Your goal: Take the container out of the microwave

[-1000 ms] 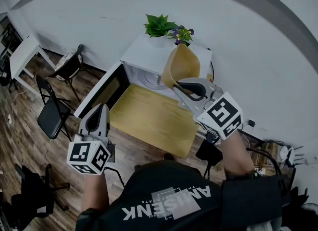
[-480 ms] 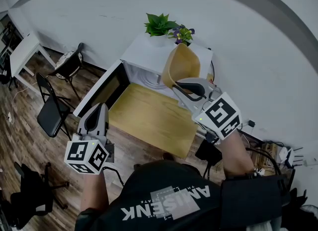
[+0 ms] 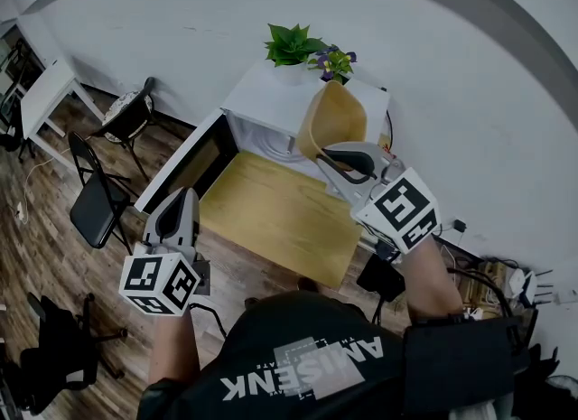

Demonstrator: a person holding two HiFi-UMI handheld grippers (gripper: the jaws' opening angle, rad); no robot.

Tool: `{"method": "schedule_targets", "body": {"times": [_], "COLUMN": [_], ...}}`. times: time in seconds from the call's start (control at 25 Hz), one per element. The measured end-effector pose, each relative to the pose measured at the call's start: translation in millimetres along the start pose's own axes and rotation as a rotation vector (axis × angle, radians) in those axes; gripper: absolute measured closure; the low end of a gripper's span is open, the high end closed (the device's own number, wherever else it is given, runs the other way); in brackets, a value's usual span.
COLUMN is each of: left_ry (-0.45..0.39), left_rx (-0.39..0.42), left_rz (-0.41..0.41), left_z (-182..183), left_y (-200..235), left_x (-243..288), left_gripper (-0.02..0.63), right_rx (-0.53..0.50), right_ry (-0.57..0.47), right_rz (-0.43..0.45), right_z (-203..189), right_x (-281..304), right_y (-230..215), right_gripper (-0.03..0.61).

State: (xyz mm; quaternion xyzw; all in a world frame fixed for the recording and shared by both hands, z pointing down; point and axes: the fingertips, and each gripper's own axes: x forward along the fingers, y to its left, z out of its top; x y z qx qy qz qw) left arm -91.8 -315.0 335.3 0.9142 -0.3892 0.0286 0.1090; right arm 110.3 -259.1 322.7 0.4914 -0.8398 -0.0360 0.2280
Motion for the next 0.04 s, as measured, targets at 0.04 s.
{"method": "schedule_targets", "body": {"times": [0.04], "left_ry": [0.001], "left_rx": [0.002], "left_rz": [0.000], "left_z": [0.1], "left_y": [-0.7], "left_x": [0.2], "left_gripper": [0.611], "right_rx": [-0.001], "right_ry": [0.000], "right_rz": [-0.002], "right_z": [0.1], "right_x": [-0.4], "right_y": [-0.9], "right_gripper": [0.552]}}
